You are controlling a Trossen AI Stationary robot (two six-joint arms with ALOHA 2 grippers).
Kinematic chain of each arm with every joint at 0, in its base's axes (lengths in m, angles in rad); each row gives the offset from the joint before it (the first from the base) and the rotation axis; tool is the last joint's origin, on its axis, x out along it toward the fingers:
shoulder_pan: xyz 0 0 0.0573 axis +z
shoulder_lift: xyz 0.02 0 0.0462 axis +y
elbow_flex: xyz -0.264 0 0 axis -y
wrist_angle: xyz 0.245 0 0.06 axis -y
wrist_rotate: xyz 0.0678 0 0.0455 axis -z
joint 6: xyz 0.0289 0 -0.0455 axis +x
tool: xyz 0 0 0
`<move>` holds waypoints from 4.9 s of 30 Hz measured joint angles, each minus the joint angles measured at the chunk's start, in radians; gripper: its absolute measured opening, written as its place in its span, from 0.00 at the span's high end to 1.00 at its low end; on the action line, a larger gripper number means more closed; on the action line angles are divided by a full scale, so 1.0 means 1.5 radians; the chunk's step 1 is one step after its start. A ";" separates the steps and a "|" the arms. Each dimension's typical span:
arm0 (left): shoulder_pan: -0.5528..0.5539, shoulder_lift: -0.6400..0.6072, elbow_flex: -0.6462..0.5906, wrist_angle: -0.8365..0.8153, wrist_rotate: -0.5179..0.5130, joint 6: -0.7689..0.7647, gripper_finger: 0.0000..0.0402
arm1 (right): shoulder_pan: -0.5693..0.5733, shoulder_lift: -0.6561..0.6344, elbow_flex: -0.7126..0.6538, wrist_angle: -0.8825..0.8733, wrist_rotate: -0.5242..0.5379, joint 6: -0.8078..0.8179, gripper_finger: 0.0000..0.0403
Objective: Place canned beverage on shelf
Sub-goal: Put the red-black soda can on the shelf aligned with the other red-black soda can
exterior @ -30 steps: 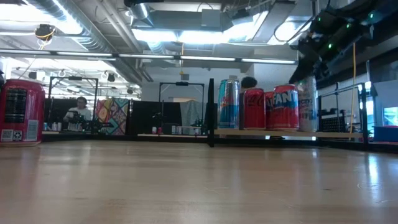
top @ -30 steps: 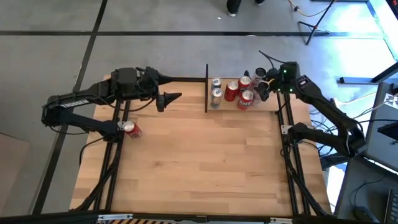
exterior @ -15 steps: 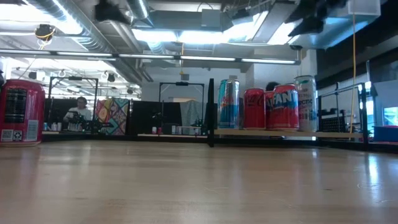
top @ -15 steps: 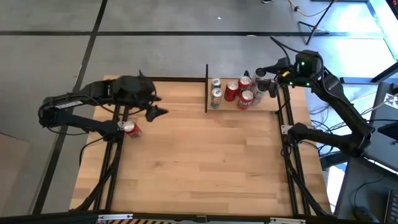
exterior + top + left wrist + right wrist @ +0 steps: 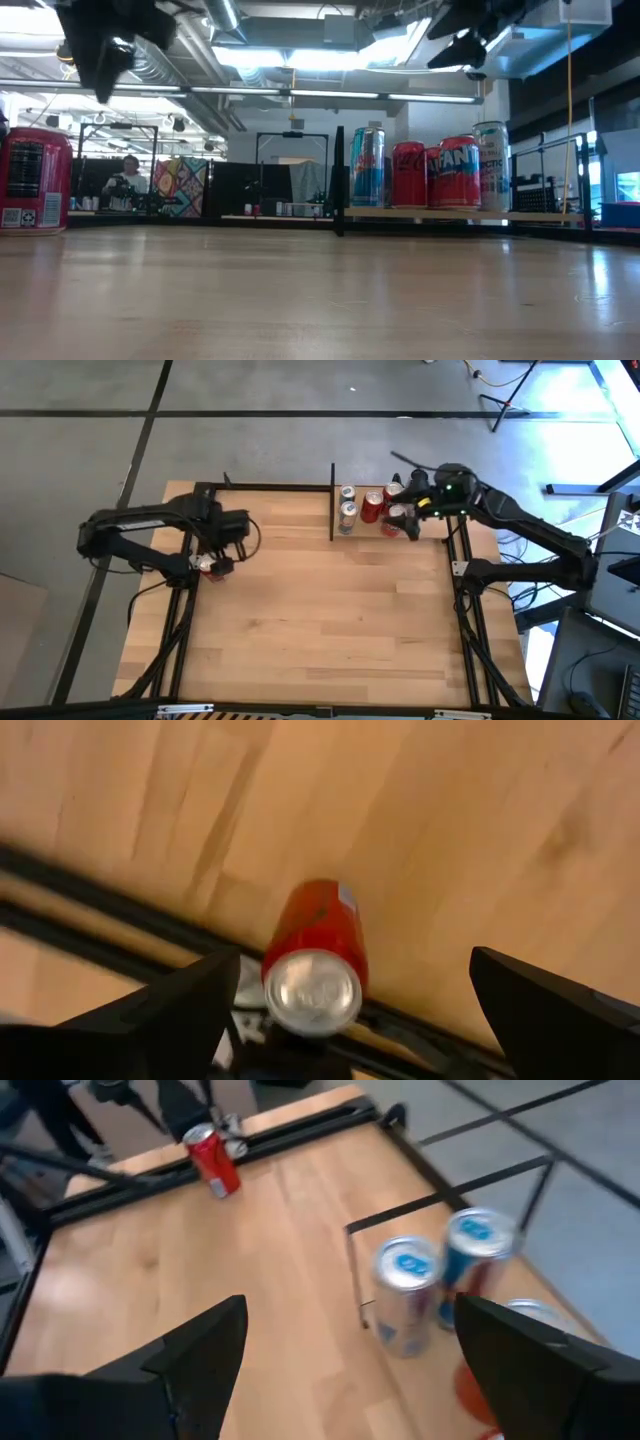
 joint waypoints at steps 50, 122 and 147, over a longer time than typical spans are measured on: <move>0.003 -0.023 -0.176 0.125 0.147 -0.307 0.42 | 0.142 0.027 -0.001 -0.016 0.033 0.080 0.15; -0.533 -0.158 -0.510 0.833 -0.203 -0.324 0.19 | 0.480 0.701 0.424 0.234 0.310 0.233 0.15; -0.532 -0.159 -0.534 0.843 -0.212 -0.306 0.19 | 0.468 0.882 0.502 0.332 0.364 0.200 0.16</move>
